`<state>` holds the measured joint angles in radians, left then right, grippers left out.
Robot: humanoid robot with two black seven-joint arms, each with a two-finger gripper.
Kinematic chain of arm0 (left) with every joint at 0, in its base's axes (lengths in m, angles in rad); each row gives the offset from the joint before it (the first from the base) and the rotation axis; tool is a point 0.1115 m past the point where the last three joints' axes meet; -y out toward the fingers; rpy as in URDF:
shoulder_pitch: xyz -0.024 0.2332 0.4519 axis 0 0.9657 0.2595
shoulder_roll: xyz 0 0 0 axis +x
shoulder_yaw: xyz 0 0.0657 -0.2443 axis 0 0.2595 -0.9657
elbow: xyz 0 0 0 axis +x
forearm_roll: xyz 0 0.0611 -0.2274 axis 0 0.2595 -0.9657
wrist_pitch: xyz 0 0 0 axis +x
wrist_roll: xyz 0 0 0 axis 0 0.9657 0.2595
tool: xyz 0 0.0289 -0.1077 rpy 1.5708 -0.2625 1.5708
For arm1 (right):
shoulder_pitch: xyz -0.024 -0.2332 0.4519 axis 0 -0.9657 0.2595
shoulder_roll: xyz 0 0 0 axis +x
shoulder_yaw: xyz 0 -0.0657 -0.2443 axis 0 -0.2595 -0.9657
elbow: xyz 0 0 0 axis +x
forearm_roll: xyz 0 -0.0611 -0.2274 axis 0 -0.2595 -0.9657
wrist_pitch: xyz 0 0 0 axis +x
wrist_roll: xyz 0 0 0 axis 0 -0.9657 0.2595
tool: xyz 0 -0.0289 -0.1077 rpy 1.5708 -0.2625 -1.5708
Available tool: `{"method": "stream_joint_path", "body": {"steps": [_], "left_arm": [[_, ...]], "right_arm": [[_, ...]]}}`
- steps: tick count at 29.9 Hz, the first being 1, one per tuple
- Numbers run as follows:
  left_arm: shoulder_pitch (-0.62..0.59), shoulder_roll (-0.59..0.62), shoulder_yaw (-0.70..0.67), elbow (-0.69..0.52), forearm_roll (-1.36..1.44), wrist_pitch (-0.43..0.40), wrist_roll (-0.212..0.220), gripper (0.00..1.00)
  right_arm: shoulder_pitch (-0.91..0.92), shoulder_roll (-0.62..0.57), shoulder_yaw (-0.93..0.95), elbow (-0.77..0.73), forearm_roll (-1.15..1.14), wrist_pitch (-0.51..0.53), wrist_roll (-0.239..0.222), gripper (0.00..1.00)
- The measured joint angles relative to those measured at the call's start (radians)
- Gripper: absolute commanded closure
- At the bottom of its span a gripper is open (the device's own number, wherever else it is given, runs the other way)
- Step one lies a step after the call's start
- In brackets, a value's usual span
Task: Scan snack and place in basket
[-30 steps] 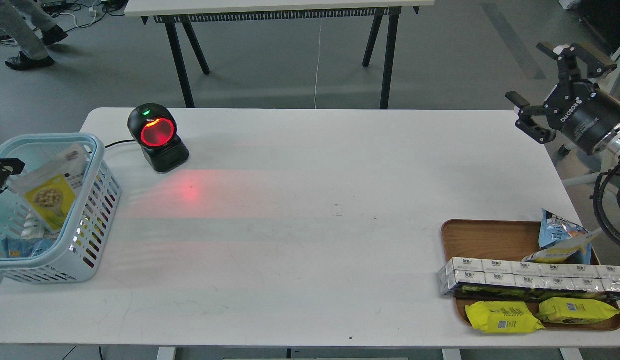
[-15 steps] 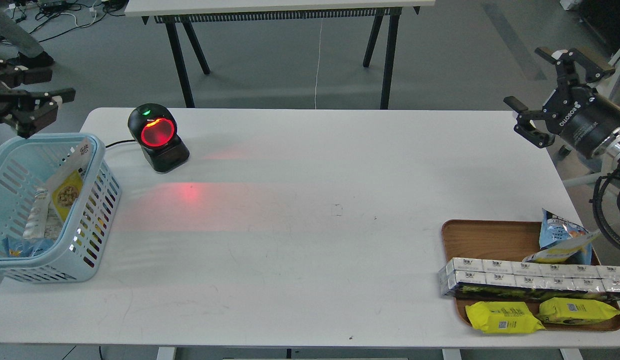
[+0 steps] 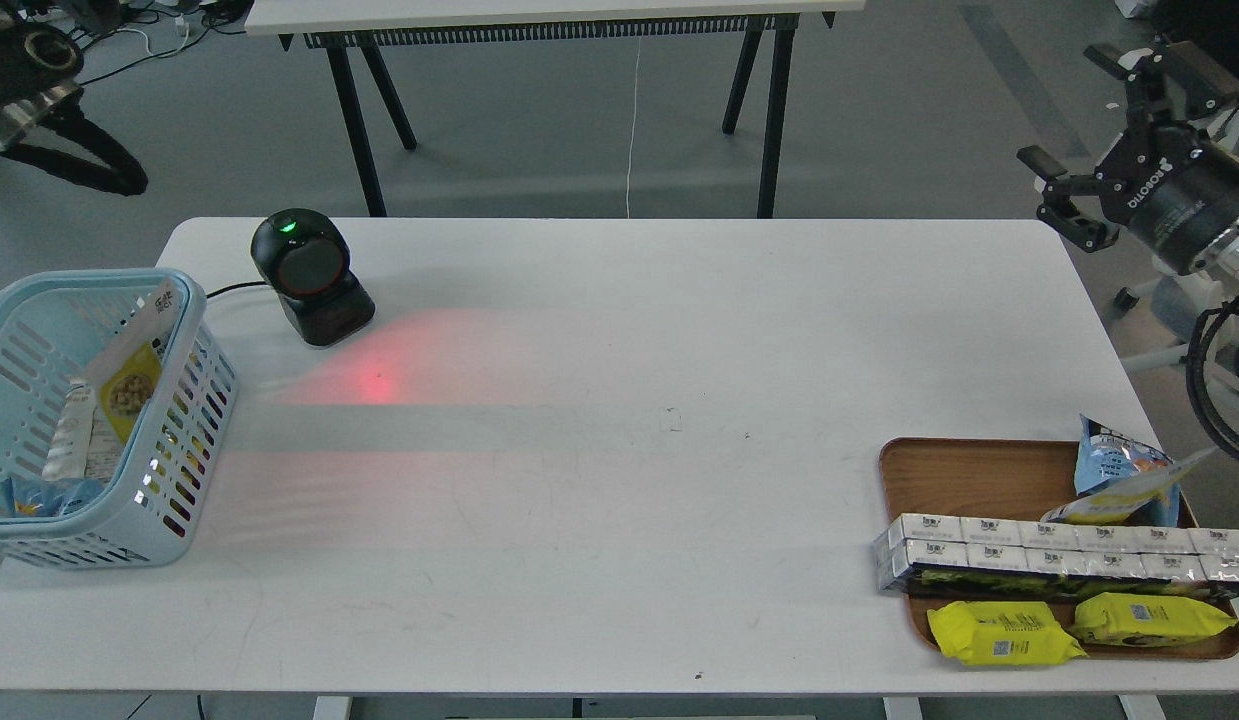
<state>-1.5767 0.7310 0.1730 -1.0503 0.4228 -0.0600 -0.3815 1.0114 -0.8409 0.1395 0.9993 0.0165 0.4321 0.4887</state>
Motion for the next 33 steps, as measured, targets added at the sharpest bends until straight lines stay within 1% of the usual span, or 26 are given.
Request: {"method": "stream_joint_path", "body": {"steps": [1, 3, 5, 6, 8, 11, 14, 19, 24, 27, 33], "left_arm": [[0.016, -0.019, -0.041, 0.027, -0.054, -0.071, -0.006, 0.01], [0.056, -0.048, -0.118, 0.08, -0.168, -0.21, -0.023, 0.01], [0.104, -0.059, -0.186, 0.119, -0.259, -0.328, -0.047, 0.0], [0.133, -0.061, -0.224, 0.134, -0.297, -0.373, -0.067, 0.0], [0.204, -0.061, -0.308, 0.155, -0.338, -0.412, -0.094, 0.0], [0.334, -0.062, -0.432, 0.196, -0.353, -0.426, -0.105, 0.0], [0.426, -0.07, -0.496, 0.228, -0.355, -0.429, -0.107, 0.0], [0.545, -0.068, -0.512, 0.247, -0.356, -0.429, -0.107, 0.0], [0.679, -0.07, -0.513, 0.25, -0.355, -0.429, -0.107, 0.0], [0.725, -0.072, -0.513, 0.251, -0.355, -0.429, -0.107, 0.0], [0.74, -0.069, -0.513, 0.251, -0.355, -0.429, -0.107, 0.0]], "right_arm": [[0.007, 0.018, 0.0, -0.015, -0.004, 0.01, 0.0, 0.02], [0.019, 0.058, 0.003, -0.047, -0.008, 0.033, 0.0, 0.02], [0.023, 0.099, 0.012, -0.078, -0.009, 0.049, 0.0, 0.02], [0.024, 0.121, 0.017, -0.092, -0.009, 0.052, 0.0, 0.02], [0.025, 0.158, 0.022, -0.109, -0.009, 0.056, 0.0, 0.02], [0.019, 0.201, 0.024, -0.113, -0.009, 0.057, 0.0, 0.02], [0.013, 0.226, 0.016, -0.104, -0.017, 0.057, 0.0, 0.02], [0.012, 0.214, 0.024, -0.063, -0.022, 0.057, 0.0, 0.02], [0.012, 0.165, 0.048, -0.013, -0.023, 0.057, 0.0, 0.02], [0.012, 0.144, 0.057, 0.0, -0.024, 0.057, 0.0, 0.02], [-0.003, 0.135, 0.062, 0.008, -0.023, 0.057, 0.0, 0.02]]}}
